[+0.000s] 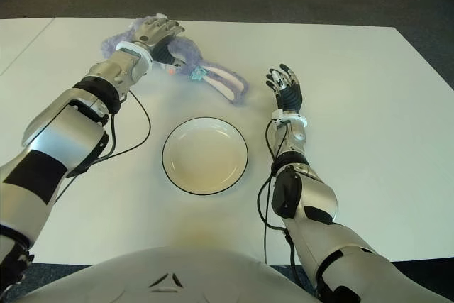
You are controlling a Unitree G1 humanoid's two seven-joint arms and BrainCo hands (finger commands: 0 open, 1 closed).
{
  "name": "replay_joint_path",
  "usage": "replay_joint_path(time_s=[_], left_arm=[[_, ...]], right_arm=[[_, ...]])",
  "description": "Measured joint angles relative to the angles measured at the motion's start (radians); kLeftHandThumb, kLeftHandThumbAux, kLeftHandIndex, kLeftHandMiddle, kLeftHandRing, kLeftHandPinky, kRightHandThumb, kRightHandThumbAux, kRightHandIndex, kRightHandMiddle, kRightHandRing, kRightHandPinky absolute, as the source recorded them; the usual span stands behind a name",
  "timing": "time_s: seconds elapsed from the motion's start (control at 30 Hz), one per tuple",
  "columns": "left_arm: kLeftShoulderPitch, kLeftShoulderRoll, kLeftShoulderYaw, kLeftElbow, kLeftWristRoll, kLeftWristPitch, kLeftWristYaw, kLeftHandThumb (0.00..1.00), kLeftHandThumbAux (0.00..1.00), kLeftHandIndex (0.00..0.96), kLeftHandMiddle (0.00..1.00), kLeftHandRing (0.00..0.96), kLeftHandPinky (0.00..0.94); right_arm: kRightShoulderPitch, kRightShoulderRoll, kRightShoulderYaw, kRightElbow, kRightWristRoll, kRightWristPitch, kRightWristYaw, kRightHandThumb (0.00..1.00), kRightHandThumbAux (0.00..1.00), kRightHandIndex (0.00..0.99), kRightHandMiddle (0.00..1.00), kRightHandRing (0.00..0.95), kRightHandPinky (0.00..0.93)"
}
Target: Put the doll into the plate.
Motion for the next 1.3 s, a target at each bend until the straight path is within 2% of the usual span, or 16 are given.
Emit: replay_joint_path(time_s=[0.23, 0.53, 1.03, 1.3], left_arm=[[0.021, 0.0, -0.018, 0.0, 0.004, 0.017, 0.0, 0.118, 0.479, 0.062, 0.0, 0.0, 0.0], [0.034, 0.0, -0.033, 0.001, 0.009, 0.032, -0.007, 0.179, 0.471, 0.064, 0.0, 0.0, 0.0], [0.069, -0.026, -0.003, 0.001, -0.024, 0.034, -0.02, 0.224, 0.475, 0.065, 0.004, 0.014, 0.0], [0.076, -0.039, 0.021, 0.001, -0.043, 0.04, -0.02, 0.202, 0.512, 0.078, 0.004, 0.005, 0.0]], right_arm=[[0.0, 0.0, 0.0, 0.0, 0.0, 0.0, 0.0, 0.139, 0.745, 0.209, 0.342, 0.332, 0.297], [0.0, 0.0, 0.0, 0.0, 0.0, 0.0, 0.0, 0.154, 0.75, 0.209, 0.341, 0.326, 0.28], [0.0, 0.0, 0.0, 0.0, 0.0, 0.0, -0.003, 0.164, 0.743, 0.211, 0.331, 0.325, 0.3], [0.0, 0.0, -0.001, 0.0, 0.001, 0.0, -0.003, 0.179, 0.777, 0.23, 0.344, 0.346, 0.329]])
